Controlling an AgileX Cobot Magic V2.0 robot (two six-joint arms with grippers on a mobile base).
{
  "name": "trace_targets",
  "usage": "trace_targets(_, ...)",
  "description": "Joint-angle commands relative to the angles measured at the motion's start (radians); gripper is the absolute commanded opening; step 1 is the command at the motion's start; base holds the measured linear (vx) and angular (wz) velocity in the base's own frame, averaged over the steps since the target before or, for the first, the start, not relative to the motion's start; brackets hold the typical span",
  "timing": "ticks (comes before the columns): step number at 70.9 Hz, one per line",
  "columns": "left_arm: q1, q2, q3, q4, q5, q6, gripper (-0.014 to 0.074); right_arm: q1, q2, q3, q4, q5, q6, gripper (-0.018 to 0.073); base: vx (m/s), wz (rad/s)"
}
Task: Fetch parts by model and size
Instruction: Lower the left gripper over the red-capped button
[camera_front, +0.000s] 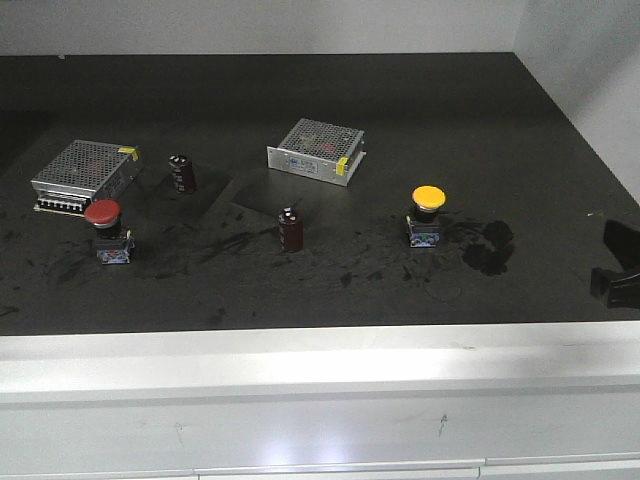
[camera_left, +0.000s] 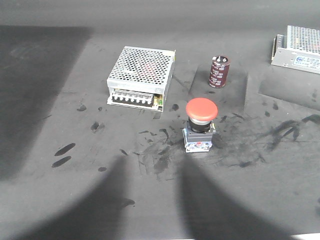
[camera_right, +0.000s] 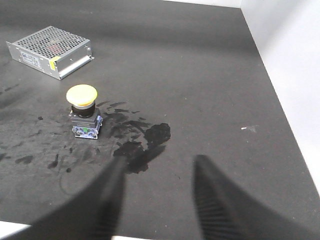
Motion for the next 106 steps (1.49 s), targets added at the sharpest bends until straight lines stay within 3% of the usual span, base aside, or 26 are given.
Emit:
trace_targets(1,-0.002,-0.002,-0.036,0.0,-0.061,-0.001,0.0501,0.004,-0.003,-0.038,-0.015,-0.103,-0.01,0.0445,0.0,0.0)
trace_targets(9,-0.002,-0.002,-0.026,-0.02,-0.061,-0.001,0.0571,0.004,-0.003,-0.038,-0.015,-0.124,-0.01,0.0463,0.0,0.0)
trace_targets(23,-0.002,0.012,-0.032,-0.063,-0.085,0.01,0.0573,0.004,-0.003,-0.038,0.063,-0.108,0.009,0.0463,0.0,0.0)
trace_targets(32,-0.002,0.091,-0.15,-0.11,0.039,0.021,0.0573,0.004,-0.003,-0.038,0.099,-0.098,-0.003,0.0463,0.0,0.0)
trace_targets(44,-0.002,0.251,-0.376,-0.204,0.235,0.135,0.0573,0.004,-0.003,-0.038,0.098,-0.095,-0.003,0.0463,0.0,0.0)
trace_targets(51,-0.015,0.367,-0.512,-0.241,0.356,0.15,0.0573,0.004,-0.003,-0.038,0.098,-0.094,-0.003,0.0463,0.0,0.0)
trace_targets(63,-0.078,0.546,-0.696,-0.181,0.484,0.13,0.0573,0.004,-0.003,-0.038,0.098,-0.087,-0.003,0.0463,0.0,0.0)
trace_targets(83,-0.2,0.76,-0.867,-0.012,0.567,0.022,0.0573,0.004,-0.003,-0.038,0.098,-0.085,-0.003,0.0463,0.0,0.0)
trace_targets(106,-0.211,0.864,-0.92,0.072,0.58,-0.101,0.0573,0.004,-0.003,-0.038,0.098,-0.076,-0.002,0.0463,0.0,0.0)
